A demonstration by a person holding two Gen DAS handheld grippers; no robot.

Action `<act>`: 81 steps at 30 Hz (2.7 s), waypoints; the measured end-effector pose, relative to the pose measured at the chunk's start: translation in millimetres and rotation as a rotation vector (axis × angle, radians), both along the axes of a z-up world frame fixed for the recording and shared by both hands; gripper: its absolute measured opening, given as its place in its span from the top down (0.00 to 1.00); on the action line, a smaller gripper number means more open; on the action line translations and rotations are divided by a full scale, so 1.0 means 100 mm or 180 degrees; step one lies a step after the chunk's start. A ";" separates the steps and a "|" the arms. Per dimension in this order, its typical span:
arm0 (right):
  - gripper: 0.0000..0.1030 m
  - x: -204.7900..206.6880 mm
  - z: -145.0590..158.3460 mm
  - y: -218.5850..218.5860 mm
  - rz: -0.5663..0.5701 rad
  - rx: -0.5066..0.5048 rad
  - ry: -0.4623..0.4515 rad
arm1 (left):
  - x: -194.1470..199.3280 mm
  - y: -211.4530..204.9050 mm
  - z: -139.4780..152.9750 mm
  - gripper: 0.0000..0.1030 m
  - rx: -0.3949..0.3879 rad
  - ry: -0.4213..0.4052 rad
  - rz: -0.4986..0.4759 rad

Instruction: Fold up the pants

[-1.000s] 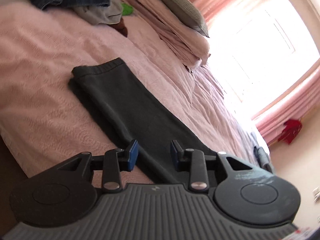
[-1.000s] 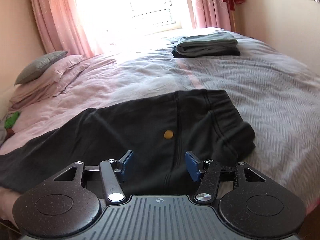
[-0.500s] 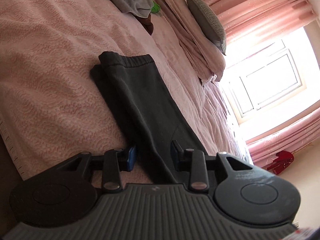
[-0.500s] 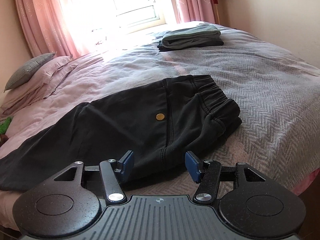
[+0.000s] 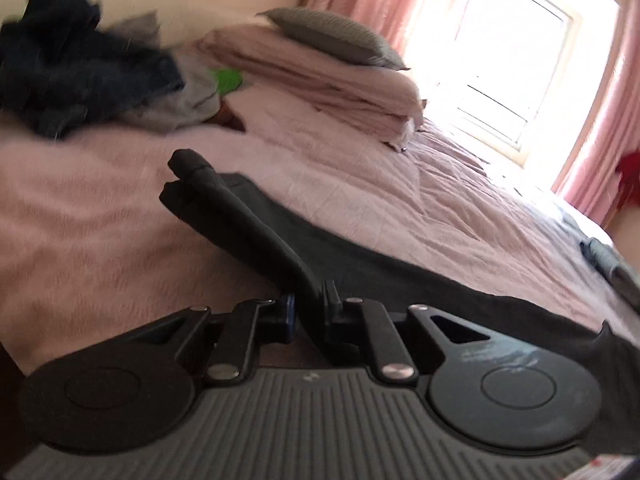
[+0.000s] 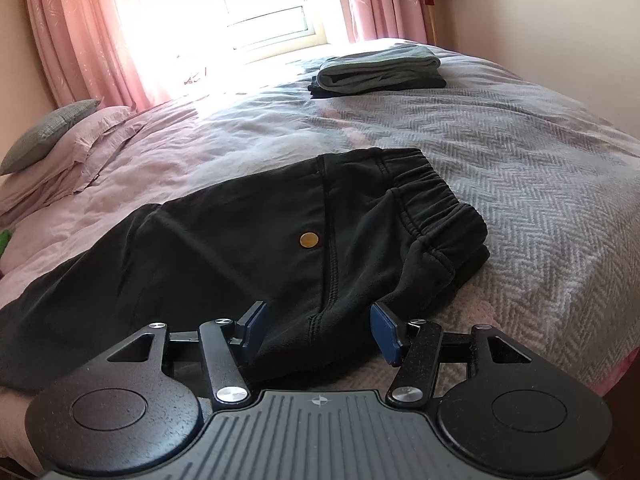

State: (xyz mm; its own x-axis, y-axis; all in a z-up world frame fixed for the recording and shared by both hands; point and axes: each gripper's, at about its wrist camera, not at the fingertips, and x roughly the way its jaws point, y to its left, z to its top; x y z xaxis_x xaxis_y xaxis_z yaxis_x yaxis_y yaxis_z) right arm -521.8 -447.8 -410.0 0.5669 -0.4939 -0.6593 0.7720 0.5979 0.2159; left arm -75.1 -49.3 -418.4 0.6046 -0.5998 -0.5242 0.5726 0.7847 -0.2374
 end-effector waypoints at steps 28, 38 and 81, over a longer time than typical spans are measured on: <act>0.22 0.24 0.12 0.04 -0.0078 0.0177 -0.0532 | -1.62 -1.46 0.30 0.73 0.0303 0.0029 -0.2225; 0.24 0.64 0.36 0.41 0.0524 0.0305 -0.1278 | -1.00 -1.06 0.15 0.73 0.0050 0.0562 -0.1569; 0.49 1.78 -0.68 0.54 0.0737 0.1346 -0.1224 | -0.90 -1.14 0.04 0.73 0.0116 0.0607 -0.1599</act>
State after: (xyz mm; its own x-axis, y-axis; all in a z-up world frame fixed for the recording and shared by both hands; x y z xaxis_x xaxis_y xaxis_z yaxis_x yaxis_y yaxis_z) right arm -344.0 -393.6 -478.4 0.8642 -0.0699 -0.4982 0.4521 0.5424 0.7081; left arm -164.7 -163.1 -414.8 0.1398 -0.7699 -0.6226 0.8290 0.4348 -0.3516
